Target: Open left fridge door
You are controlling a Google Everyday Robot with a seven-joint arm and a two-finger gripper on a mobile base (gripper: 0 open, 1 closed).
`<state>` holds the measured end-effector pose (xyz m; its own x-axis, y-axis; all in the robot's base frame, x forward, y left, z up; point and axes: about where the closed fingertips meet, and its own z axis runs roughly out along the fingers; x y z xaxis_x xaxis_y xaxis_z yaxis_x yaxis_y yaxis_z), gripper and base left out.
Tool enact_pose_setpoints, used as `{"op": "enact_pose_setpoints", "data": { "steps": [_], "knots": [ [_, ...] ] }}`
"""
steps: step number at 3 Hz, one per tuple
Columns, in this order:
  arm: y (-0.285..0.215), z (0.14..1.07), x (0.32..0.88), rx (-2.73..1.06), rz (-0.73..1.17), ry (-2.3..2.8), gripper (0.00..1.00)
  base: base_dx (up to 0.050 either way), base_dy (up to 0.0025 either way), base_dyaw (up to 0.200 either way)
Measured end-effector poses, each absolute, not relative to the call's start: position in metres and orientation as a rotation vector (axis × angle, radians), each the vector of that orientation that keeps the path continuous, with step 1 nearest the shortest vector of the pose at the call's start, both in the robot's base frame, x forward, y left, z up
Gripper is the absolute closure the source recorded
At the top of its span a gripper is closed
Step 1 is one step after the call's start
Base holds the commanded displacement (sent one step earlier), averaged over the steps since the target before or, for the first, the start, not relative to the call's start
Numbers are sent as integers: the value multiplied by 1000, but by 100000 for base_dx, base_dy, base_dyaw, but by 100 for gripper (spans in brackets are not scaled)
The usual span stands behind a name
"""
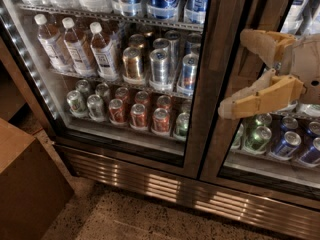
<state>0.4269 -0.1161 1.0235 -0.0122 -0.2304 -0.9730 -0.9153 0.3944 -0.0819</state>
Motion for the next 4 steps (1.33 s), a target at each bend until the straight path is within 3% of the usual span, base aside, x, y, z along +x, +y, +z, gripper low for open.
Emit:
{"op": "enact_pose_setpoints", "data": {
  "steps": [1, 2, 3, 4],
  "knots": [
    [-114, 1021, 428, -1035, 707, 1514, 0, 0, 0, 0],
    [-114, 1021, 428, -1035, 707, 1514, 0, 0, 0, 20003],
    [-114, 1021, 428, -1035, 707, 1514, 3, 0, 0, 0],
    [-114, 1021, 428, -1035, 707, 1514, 26, 0, 0, 0]
  ]
}}
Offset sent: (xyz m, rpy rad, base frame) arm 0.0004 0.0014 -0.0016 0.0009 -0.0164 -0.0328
